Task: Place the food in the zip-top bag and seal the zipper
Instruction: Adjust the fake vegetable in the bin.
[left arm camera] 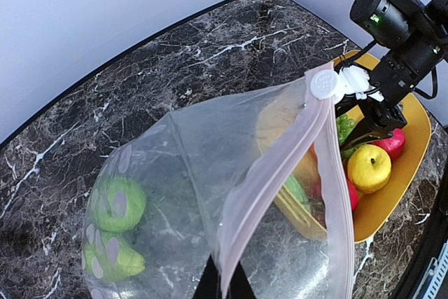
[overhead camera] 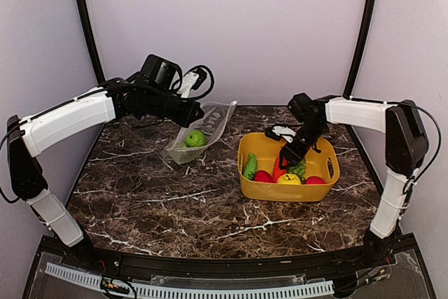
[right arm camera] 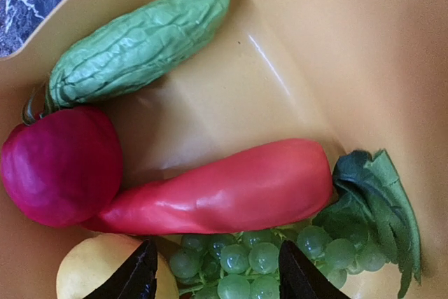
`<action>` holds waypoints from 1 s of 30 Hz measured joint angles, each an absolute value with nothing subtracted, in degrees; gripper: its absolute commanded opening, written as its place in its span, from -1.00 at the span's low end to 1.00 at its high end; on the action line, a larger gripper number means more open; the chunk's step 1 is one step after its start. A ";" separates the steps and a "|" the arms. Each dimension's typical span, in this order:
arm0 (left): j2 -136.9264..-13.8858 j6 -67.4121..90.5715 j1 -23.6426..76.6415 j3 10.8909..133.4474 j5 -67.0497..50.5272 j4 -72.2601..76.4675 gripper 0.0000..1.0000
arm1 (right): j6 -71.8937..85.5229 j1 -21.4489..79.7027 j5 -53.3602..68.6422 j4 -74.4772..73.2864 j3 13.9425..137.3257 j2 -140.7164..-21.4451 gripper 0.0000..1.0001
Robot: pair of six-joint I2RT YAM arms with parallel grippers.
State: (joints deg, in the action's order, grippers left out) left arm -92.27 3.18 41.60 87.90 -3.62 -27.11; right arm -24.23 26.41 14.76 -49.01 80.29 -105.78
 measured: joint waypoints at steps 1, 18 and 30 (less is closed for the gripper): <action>-92.27 3.16 41.60 87.90 -3.55 -27.11 -0.98 | -23.46 26.20 14.57 -48.95 79.83 -105.78 0.15; -92.27 2.52 42.02 87.90 -2.55 -27.14 -0.98 | -16.25 25.12 20.73 -48.56 83.64 -114.26 0.36; -92.27 2.50 42.24 87.90 -2.52 -27.14 -0.99 | -11.66 26.83 20.75 -38.39 81.08 -112.95 -0.12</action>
